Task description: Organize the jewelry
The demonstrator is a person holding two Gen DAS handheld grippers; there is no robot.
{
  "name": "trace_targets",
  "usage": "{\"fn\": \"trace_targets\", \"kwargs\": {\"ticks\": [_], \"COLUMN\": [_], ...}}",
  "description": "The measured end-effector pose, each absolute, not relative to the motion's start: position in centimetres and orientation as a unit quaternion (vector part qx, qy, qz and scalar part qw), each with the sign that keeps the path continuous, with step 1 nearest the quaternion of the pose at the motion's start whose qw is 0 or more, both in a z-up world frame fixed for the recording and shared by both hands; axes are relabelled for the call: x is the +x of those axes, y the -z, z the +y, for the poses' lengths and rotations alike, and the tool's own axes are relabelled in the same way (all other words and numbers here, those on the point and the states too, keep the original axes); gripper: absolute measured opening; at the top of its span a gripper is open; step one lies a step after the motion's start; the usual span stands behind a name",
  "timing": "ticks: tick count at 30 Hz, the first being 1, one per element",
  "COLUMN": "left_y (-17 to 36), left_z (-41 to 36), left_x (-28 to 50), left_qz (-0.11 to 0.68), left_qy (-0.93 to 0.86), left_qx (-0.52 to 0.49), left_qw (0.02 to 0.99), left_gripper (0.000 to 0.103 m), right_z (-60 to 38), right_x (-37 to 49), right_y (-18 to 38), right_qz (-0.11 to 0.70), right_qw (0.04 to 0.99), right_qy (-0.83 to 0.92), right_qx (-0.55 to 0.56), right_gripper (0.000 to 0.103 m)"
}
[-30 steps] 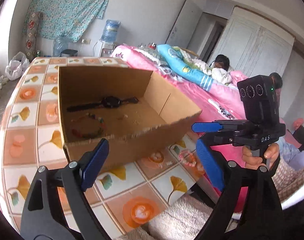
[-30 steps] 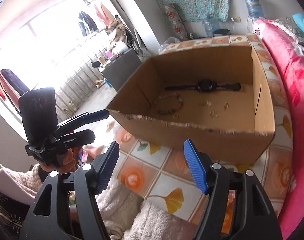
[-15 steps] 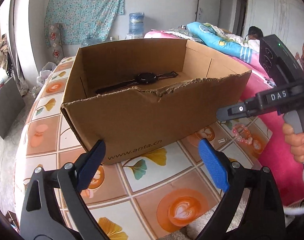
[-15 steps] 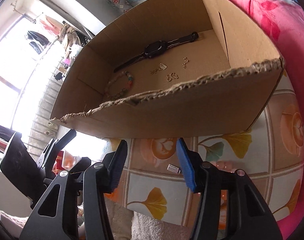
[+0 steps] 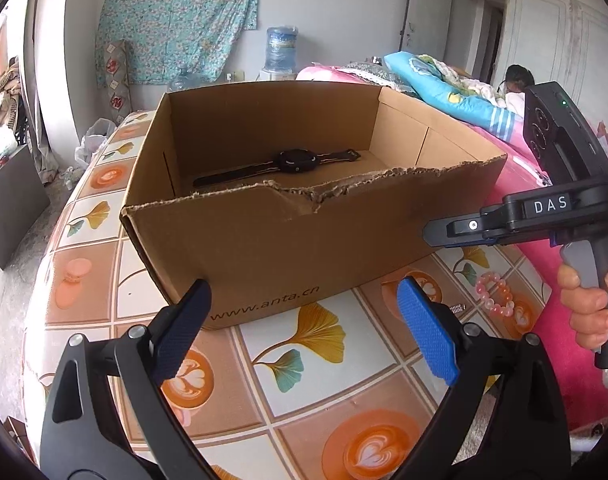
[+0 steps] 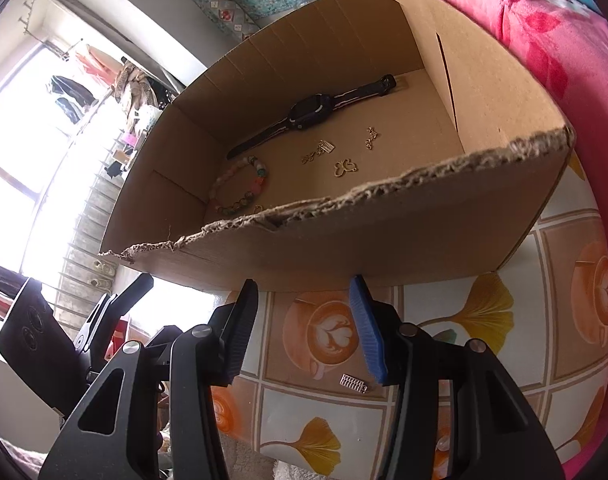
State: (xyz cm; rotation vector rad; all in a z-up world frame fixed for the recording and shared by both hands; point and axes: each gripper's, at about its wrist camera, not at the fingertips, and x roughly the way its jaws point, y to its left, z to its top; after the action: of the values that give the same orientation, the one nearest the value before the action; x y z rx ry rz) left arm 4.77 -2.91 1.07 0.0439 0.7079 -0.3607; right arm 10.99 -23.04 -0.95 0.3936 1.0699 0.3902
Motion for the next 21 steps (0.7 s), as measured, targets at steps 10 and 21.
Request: {"fn": "trace_targets", "kwargs": {"ticks": [10, 21], "left_y": [2.1, 3.3], "left_z": [-4.7, -4.2], "left_x": [3.1, 3.6], "left_qz": [0.387, 0.413], "left_qy": [0.149, 0.116], "left_qx": [0.102, 0.105], "left_qw": [0.904, 0.897], "left_gripper": [0.091, 0.095], "right_z": [-23.6, -24.4], "right_x": [7.6, 3.8], "right_y": [0.3, -3.8], "right_qz": [0.509, 0.447], "right_qw": [0.845, 0.893], "right_qy": [-0.132, -0.016], "right_qx": [0.094, -0.052], "right_gripper": [0.069, 0.096]}}
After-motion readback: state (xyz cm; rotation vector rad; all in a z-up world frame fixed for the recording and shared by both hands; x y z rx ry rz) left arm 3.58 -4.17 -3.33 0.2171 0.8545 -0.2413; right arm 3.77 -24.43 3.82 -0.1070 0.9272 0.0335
